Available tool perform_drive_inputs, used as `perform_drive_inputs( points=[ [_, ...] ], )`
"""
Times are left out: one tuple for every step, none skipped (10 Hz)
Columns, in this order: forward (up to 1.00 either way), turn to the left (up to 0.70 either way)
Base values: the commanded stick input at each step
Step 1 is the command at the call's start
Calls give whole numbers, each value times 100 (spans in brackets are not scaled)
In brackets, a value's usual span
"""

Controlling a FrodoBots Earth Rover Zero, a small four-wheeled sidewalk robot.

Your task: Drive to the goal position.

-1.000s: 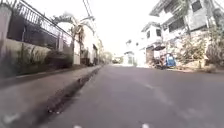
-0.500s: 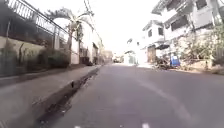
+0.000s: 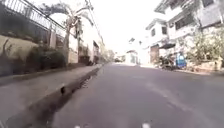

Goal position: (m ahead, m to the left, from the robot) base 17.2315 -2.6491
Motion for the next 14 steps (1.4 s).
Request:
perform_drive_inputs(
  points=[
    [100,-40],
    [100,-26],
    [100,-5],
    [100,0],
    [100,0],
    [100,0],
    [100,0],
    [100,0],
    [100,0],
    [100,0],
    [100,0],
    [100,0],
    [100,0],
    [100,0]
  ],
)
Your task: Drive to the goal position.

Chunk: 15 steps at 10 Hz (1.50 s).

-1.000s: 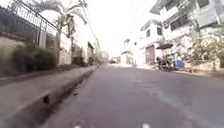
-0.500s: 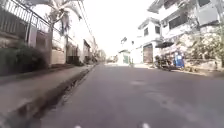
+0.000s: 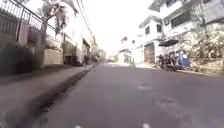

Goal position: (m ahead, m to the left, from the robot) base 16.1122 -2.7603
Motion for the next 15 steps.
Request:
perform_drive_inputs(
  points=[
    [100,26],
    [100,33],
    [100,21],
    [100,11],
    [100,1],
    [100,0],
    [100,0],
    [100,0],
    [100,0],
    [100,0],
    [100,0],
    [100,0],
    [100,0],
    [100,0],
    [100,0]
  ],
)
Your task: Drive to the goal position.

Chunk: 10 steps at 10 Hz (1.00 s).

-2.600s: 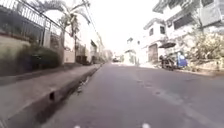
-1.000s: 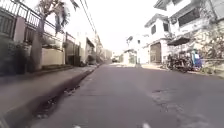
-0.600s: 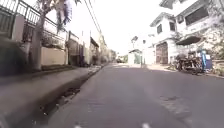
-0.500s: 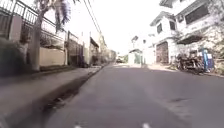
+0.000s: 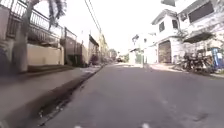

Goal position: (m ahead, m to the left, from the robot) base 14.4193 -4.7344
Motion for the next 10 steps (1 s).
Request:
perform_drive_inputs(
  points=[
    [100,0],
    [100,0],
    [100,0],
    [100,0],
    [100,0],
    [100,0],
    [100,0],
    [100,0],
    [100,0],
    [100,0]
  ],
)
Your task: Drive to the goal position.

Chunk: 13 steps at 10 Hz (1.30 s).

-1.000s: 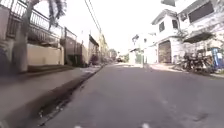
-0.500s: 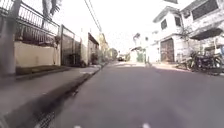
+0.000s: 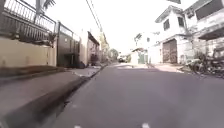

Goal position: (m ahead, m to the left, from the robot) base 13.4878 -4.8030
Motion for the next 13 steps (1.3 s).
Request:
perform_drive_inputs(
  points=[
    [100,0],
    [100,0],
    [100,0],
    [100,0],
    [100,0],
    [100,0],
    [100,0],
    [100,0],
    [100,0],
    [100,-24],
    [100,-28],
    [100,-1],
    [100,0]
  ],
)
